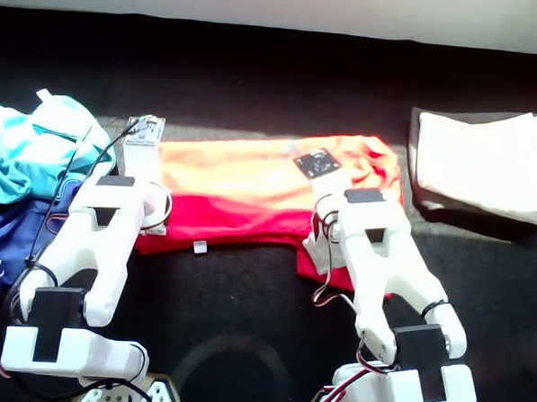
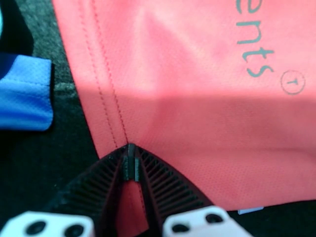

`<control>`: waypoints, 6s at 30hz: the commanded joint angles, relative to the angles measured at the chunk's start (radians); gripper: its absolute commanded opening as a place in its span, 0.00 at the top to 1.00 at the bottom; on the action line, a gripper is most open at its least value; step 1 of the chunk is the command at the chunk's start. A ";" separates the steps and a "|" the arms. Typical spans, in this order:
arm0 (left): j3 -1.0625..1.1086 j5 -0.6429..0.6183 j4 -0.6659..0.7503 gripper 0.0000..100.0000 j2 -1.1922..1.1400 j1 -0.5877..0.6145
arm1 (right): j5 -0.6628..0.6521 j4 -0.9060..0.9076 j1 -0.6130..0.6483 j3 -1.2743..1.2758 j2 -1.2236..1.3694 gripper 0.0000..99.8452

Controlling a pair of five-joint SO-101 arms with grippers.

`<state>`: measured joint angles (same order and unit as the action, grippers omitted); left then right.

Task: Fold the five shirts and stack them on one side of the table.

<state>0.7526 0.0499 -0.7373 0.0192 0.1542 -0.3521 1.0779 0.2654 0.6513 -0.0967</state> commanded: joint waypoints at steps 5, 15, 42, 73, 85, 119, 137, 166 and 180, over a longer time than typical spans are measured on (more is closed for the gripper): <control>0.004 -0.006 0.009 0.99 0.012 0.013 | -0.012 -0.007 -0.016 -0.024 -0.048 0.99; 0.004 -0.006 0.009 0.99 0.012 0.013 | -0.014 0.124 -0.013 -0.074 -0.225 0.99; 0.004 -0.006 0.009 0.99 0.012 0.013 | -0.114 0.180 0.012 0.002 -0.280 0.99; 0.004 -0.006 0.009 0.99 0.012 0.013 | -0.339 -0.050 -0.042 0.263 -0.268 0.78; 0.005 -0.006 0.009 0.99 0.012 0.013 | -0.333 -0.143 -0.117 0.179 -0.007 0.79; 0.005 -0.006 0.009 0.99 0.012 0.013 | -0.201 0.119 -0.148 -0.905 0.456 0.91; 0.004 -0.006 0.009 0.99 0.012 0.013 | 0.132 0.544 -0.163 -1.587 0.713 0.93; 0.004 -0.006 0.009 0.99 0.012 0.013 | 0.026 0.515 0.007 -1.282 0.727 0.99; 0.004 -0.006 0.009 0.99 0.012 0.013 | 0.063 0.515 0.025 -1.293 0.730 0.99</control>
<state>0.7526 0.0499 -0.7373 0.0192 0.1542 -0.3199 1.5888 0.2746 -0.6299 0.7549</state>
